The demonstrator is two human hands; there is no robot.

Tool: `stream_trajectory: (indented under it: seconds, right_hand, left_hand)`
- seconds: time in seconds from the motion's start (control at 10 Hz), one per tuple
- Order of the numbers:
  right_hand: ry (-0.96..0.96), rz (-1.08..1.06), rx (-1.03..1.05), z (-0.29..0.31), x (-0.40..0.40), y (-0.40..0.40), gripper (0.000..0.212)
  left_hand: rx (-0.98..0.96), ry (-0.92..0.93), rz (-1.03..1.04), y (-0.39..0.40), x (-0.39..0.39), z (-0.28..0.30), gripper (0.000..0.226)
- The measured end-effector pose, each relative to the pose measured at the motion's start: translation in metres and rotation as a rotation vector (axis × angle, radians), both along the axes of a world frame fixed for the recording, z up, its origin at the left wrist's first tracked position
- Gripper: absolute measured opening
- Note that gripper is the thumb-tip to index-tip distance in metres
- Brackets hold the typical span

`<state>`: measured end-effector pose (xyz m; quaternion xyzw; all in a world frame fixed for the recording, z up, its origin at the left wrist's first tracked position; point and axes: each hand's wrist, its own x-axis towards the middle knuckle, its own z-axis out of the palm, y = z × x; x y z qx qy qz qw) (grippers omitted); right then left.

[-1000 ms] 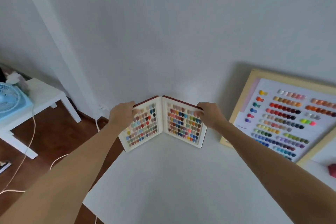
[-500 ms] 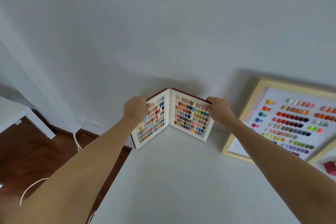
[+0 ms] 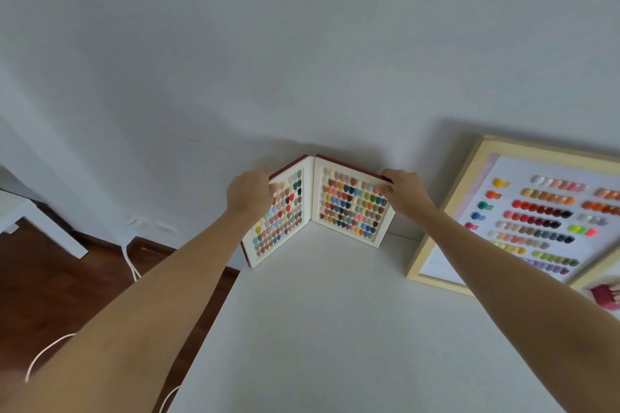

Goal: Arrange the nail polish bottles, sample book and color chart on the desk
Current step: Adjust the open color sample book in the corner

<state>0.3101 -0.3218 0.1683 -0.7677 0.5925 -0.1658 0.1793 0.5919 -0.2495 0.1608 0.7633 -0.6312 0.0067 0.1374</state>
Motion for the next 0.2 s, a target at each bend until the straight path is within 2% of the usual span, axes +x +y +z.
stream_trajectory:
  seconds: [0.2]
  right_hand:
    - [-0.05, -0.04, 0.004, 0.0057, -0.0019, 0.0063, 0.026]
  left_hand:
    - [0.047, 0.057, 0.039, 0.0043, -0.0072, 0.0048, 0.027]
